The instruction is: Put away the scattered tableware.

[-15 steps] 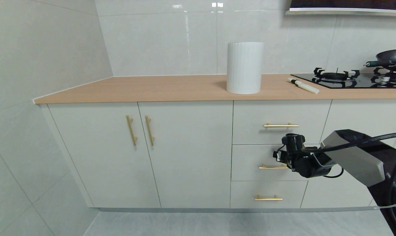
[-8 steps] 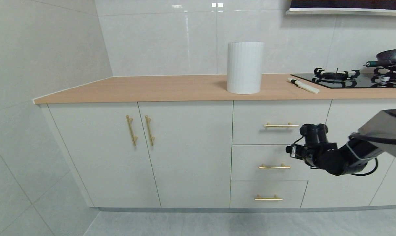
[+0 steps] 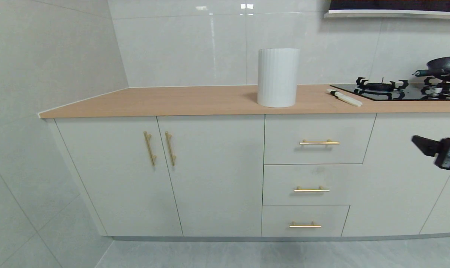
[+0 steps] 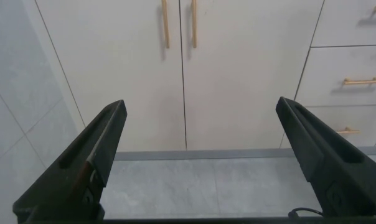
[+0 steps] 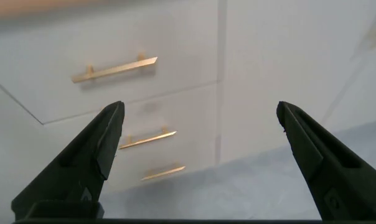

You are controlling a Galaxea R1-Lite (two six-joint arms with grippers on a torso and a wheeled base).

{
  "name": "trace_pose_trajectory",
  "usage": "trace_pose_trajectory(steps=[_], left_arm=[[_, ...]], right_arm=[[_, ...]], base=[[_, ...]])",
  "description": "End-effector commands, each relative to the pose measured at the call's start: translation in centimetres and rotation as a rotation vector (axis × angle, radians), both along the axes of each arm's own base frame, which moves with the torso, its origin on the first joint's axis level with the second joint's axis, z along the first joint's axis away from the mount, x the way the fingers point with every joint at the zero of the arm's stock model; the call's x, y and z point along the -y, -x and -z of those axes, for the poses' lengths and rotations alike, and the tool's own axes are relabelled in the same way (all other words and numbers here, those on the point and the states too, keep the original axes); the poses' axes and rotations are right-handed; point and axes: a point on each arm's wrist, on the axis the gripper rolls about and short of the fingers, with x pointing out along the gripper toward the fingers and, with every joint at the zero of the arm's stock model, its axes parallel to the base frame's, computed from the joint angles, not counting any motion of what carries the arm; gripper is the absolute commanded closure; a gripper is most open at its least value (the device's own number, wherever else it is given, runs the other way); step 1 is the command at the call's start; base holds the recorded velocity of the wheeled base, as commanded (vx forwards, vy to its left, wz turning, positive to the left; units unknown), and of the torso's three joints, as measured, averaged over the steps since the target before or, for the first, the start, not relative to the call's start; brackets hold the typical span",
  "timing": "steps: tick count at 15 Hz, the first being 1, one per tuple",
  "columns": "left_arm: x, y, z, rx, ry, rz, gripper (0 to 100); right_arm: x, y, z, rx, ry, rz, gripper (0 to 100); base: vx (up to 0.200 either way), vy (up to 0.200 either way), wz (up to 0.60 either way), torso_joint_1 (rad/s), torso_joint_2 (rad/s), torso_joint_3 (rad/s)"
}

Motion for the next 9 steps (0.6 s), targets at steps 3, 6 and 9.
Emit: trace_pose_trajectory(steps=[3, 6, 9], left_arm=[[0.0, 0.0, 0.0, 0.000, 0.000, 0.000, 0], [0.0, 0.0, 0.0, 0.000, 0.000, 0.000, 0], [0.0, 0.0, 0.0, 0.000, 0.000, 0.000, 0]], right_arm=[[1.8, 18.1, 1.3, 0.160, 0.116, 0.053, 0], [2.0, 22.0, 3.4, 0.157, 0.162, 0.052, 0], [2.0, 24.7, 5.9, 0.167, 0.169, 0.079, 0]], base=[[0.000, 0.000, 0.00, 0.000, 0.00, 0.000], [0.000, 0.000, 0.00, 0.000, 0.00, 0.000], [0.000, 0.000, 0.00, 0.000, 0.00, 0.000]])
